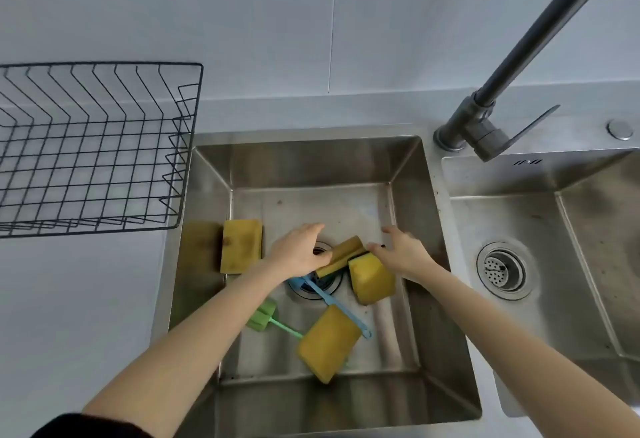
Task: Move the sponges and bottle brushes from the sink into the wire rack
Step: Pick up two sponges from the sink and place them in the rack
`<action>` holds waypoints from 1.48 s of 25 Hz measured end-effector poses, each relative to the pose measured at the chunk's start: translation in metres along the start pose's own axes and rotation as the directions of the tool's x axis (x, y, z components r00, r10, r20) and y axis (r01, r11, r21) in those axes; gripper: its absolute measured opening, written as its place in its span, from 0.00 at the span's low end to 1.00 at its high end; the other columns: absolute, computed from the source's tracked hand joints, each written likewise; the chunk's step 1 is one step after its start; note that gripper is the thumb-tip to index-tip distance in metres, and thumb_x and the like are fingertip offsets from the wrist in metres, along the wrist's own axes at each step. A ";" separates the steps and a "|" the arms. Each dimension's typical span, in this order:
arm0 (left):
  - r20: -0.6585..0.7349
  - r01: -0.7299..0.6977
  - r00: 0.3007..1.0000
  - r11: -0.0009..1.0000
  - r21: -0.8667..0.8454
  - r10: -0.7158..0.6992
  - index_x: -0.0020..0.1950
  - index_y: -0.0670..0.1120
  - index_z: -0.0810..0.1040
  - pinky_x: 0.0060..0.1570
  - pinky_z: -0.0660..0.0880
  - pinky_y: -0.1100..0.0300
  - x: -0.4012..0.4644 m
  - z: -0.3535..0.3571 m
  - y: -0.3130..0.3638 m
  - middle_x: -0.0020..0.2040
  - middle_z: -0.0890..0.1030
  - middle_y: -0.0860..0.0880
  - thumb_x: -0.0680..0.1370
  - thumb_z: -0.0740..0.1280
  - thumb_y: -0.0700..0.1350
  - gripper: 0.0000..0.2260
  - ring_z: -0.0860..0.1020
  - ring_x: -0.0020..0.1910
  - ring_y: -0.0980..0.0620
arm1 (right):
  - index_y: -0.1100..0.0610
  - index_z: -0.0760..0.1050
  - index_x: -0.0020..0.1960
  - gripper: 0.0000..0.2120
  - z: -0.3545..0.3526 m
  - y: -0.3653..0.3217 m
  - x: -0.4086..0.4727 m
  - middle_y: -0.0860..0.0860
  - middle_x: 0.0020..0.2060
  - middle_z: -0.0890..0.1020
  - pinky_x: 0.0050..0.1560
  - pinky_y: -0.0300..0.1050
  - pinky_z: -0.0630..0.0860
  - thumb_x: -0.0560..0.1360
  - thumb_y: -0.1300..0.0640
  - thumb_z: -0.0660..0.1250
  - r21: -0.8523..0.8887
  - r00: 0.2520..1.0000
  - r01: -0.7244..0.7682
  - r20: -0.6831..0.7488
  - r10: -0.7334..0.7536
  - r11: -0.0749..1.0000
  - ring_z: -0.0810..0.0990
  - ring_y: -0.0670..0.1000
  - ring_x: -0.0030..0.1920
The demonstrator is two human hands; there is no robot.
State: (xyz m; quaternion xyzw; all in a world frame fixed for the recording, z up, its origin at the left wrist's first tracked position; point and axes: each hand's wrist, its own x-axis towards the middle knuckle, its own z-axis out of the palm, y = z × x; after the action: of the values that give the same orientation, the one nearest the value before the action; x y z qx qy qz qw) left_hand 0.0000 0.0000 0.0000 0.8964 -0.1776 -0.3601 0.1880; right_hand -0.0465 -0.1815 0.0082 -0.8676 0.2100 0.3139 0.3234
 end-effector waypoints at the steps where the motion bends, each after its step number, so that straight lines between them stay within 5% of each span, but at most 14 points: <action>1: 0.023 0.006 1.000 1.000 0.015 -0.006 0.74 0.44 0.56 0.69 0.66 0.49 0.003 0.004 0.000 0.73 0.64 0.43 0.76 0.62 0.52 0.29 0.65 0.71 0.44 | 0.58 0.56 0.74 0.30 0.002 0.002 0.003 0.62 0.70 0.66 0.60 0.48 0.72 0.77 0.46 0.60 0.006 1.000 -0.022 0.015 0.022 1.000 0.72 0.60 0.65; 12: 0.088 0.018 0.996 0.999 0.051 -0.022 0.72 0.43 0.58 0.63 0.70 0.49 0.020 0.048 -0.004 0.70 0.67 0.43 0.76 0.62 0.51 0.28 0.67 0.68 0.44 | 0.57 0.57 0.73 0.33 0.028 0.022 0.018 0.61 0.68 0.67 0.65 0.56 0.71 0.76 0.38 0.52 0.168 0.954 -0.294 0.117 0.277 0.941 0.69 0.62 0.66; 19: -0.031 0.036 0.999 0.999 -0.022 -0.037 0.68 0.42 0.64 0.62 0.71 0.49 0.013 0.048 -0.001 0.65 0.72 0.42 0.75 0.64 0.47 0.23 0.71 0.63 0.43 | 0.58 0.59 0.72 0.27 0.022 0.012 0.006 0.60 0.67 0.69 0.62 0.58 0.75 0.78 0.45 0.54 0.438 0.914 -0.405 0.213 0.345 0.803 0.71 0.61 0.65; 24: -0.071 0.075 0.992 0.931 -0.358 -0.108 0.63 0.41 0.63 0.53 0.66 0.61 -0.003 0.028 0.007 0.62 0.68 0.42 0.73 0.66 0.44 0.22 0.69 0.56 0.48 | 0.61 0.65 0.67 0.20 0.011 0.004 -0.009 0.57 0.54 0.72 0.60 0.52 0.74 0.78 0.53 0.57 0.691 0.953 -0.300 0.185 0.240 0.658 0.74 0.56 0.56; 28: -0.033 0.114 0.989 0.881 -0.460 -0.145 0.54 0.47 0.59 0.35 0.66 0.65 -0.017 0.013 0.011 0.54 0.69 0.47 0.73 0.65 0.45 0.17 0.71 0.47 0.50 | 0.59 0.67 0.65 0.17 0.008 -0.003 -0.023 0.53 0.46 0.74 0.61 0.52 0.74 0.77 0.57 0.59 0.797 0.985 -0.150 0.068 0.160 0.585 0.74 0.51 0.48; 31: -0.093 0.082 0.983 0.836 -0.543 -0.157 0.54 0.49 0.58 0.38 0.69 0.63 -0.031 0.005 0.011 0.54 0.69 0.48 0.73 0.67 0.47 0.18 0.72 0.48 0.51 | 0.58 0.65 0.66 0.20 0.010 -0.007 -0.036 0.53 0.49 0.74 0.64 0.54 0.72 0.75 0.57 0.62 0.808 0.992 -0.052 -0.027 0.125 0.588 0.75 0.52 0.52; 34: -0.123 0.030 0.984 0.797 -0.603 -0.131 0.63 0.51 0.59 0.51 0.71 0.58 -0.046 -0.001 0.012 0.56 0.68 0.47 0.71 0.70 0.49 0.26 0.72 0.52 0.50 | 0.61 0.64 0.68 0.23 0.013 -0.006 -0.048 0.58 0.60 0.74 0.69 0.55 0.69 0.75 0.58 0.65 0.891 0.998 0.015 -0.043 0.050 0.454 0.74 0.56 0.62; 37: -0.176 -0.016 0.978 0.798 -0.603 -0.113 0.70 0.52 0.56 0.58 0.70 0.56 -0.060 -0.006 0.012 0.60 0.68 0.44 0.70 0.71 0.50 0.34 0.71 0.57 0.48 | 0.64 0.71 0.63 0.16 0.013 -0.008 -0.059 0.58 0.59 0.78 0.64 0.48 0.72 0.79 0.56 0.58 0.991 0.999 0.016 -0.009 -0.053 0.135 0.77 0.53 0.58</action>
State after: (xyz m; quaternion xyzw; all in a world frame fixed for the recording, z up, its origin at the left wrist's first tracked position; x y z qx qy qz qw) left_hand -0.0386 0.0180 0.0437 0.8267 -0.0110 -0.3091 0.4700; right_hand -0.0898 -0.1577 0.0441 -0.4415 0.3399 0.1033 0.8239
